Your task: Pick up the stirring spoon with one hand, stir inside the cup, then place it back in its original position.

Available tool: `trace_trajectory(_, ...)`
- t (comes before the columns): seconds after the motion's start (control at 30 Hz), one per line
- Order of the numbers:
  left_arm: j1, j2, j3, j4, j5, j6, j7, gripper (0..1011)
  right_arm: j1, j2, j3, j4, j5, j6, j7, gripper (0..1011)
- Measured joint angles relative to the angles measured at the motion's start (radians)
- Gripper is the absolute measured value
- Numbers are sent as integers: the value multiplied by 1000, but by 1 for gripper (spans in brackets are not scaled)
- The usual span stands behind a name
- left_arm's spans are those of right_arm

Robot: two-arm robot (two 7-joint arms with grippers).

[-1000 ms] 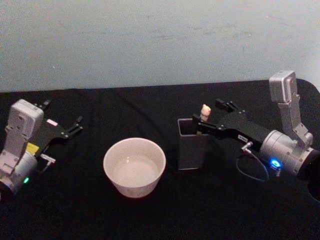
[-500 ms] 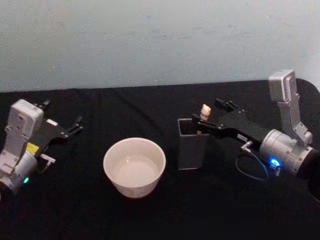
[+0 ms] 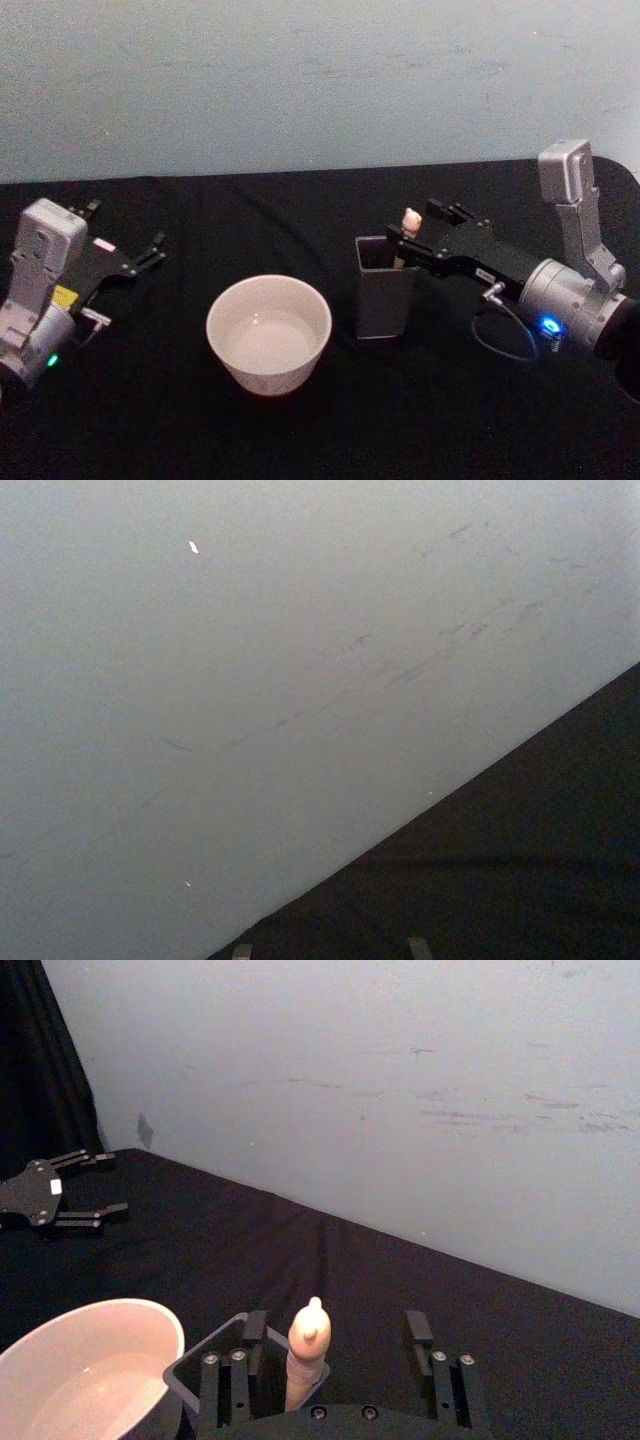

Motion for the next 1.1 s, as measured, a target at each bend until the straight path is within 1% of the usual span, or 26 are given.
trace_trajectory(0.1, 0, 0, 0, 0, 0, 0, 0, 1001, 0, 0, 0, 0, 0, 0, 0, 788)
trace_trajectory(0.2, 0, 0, 0, 0, 0, 0, 0, 1001, 0, 0, 0, -1, 0, -1, 0, 715)
trace_trajectory(0.27, 0, 0, 0, 0, 0, 0, 0, 1001, 0, 0, 0, -1, 0, -1, 0, 634)
trace_trajectory(0.33, 0, 0, 0, 0, 0, 0, 0, 1001, 0, 0, 0, -1, 0, -1, 0, 594)
trace_trajectory(0.47, 0, 0, 0, 0, 0, 0, 0, 1001, 0, 0, 0, -1, 0, -1, 0, 471)
trace_trajectory(0.53, 0, 0, 0, 0, 0, 0, 0, 1001, 0, 0, 0, -1, 0, -1, 0, 367)
trace_trajectory(0.57, 0, 0, 0, 0, 0, 0, 0, 1001, 0, 0, 0, -1, 0, -1, 0, 357)
trace_trajectory(0.63, 0, 0, 0, 0, 0, 0, 0, 1001, 0, 0, 0, -1, 0, -1, 0, 268)
trace_trajectory(0.77, 0, 0, 0, 0, 0, 0, 0, 1001, 0, 0, 0, -1, 0, -1, 0, 222)
trace_trajectory(1.1, 0, 0, 0, 0, 0, 0, 0, 1001, 0, 0, 0, -1, 0, -1, 0, 221)
